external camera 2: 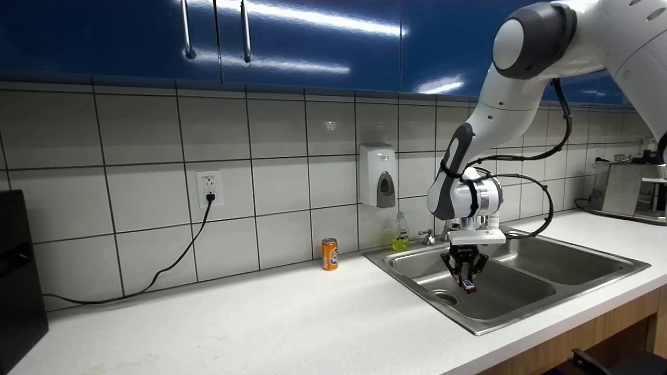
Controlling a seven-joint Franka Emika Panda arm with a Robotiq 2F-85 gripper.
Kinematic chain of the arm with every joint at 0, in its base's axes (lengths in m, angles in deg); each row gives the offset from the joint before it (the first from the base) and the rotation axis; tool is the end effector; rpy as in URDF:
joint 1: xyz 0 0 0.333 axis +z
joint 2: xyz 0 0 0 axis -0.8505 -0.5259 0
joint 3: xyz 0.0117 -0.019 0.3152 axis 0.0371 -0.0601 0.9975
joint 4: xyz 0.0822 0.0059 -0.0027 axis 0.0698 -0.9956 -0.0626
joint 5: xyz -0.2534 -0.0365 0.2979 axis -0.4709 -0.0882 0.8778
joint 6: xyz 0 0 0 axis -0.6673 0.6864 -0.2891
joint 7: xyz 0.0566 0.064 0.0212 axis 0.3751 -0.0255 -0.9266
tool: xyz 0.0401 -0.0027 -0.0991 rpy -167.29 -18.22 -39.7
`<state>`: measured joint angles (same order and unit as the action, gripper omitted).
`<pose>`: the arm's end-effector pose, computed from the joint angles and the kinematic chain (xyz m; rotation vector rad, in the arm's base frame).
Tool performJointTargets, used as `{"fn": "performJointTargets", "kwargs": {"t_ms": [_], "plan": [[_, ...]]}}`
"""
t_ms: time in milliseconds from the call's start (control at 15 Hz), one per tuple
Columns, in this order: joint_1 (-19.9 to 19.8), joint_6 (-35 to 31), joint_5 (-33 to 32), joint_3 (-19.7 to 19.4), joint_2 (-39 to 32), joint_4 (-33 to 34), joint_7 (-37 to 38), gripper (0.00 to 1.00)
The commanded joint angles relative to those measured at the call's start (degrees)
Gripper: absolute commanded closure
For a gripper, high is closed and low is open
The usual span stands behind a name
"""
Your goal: Put the snickers bar in the sink
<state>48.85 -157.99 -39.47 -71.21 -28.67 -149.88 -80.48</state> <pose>0.5445 -0.1838 0.1447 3.0337 -0.6732 -0.0818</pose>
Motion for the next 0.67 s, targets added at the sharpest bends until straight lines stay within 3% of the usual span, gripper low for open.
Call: {"fn": "performJointTargets", "kwargs": {"t_ms": [0, 600], "plan": [[-1.70, -0.79, 1.24, 0.53, -5.01, 3.55, 0.68, 0.93], [-2.11, -1.12, 0.99, 0.56, -12.91, 8.57, 0.92, 0.93]]}}
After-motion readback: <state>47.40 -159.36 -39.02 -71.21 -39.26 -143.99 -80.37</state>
